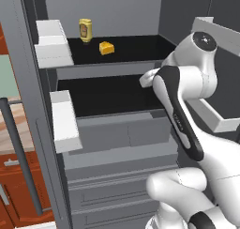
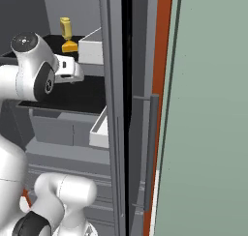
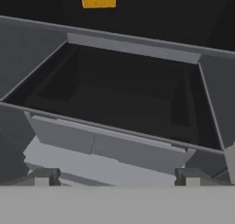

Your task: Pick the cheese from the fridge and the cheese grater from the cabinet and place them next to the salad bowl.

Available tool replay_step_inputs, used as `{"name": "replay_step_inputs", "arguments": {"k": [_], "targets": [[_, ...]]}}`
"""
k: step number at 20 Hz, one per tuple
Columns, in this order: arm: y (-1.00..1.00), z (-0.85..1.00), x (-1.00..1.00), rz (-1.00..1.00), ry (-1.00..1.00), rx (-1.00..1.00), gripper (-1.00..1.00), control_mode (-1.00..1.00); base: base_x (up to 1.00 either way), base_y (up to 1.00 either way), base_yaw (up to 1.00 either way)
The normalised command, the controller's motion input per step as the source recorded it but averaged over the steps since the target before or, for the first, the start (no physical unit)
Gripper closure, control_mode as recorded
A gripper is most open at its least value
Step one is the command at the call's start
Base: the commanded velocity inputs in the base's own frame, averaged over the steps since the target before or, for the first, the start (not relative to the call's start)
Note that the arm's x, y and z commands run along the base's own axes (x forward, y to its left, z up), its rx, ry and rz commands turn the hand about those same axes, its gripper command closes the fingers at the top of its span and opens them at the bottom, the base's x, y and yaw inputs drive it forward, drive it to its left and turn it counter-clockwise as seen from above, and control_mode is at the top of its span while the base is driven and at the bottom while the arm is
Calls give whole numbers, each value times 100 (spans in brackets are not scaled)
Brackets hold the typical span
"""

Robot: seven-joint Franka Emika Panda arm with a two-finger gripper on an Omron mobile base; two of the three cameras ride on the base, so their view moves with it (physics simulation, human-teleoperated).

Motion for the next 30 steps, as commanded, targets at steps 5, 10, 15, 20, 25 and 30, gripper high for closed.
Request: {"name": "replay_step_inputs", "arguments": {"k": [5,10,15,20,25,30], "targets": [[30,18,0,0,-21,0,-100,-100,0,0,0],[31,20,0,0,-7,0,-100,-100,0,0,0],[19,37,1,1,-3,1,-100,-100,0,0,0],[6,27,9,4,-1,3,-100,-100,0,0,0],[0,0,34,5,-4,1,-100,-100,0,0,0],[9,0,45,2,-10,0,-100,-100,0,0,0]]}}
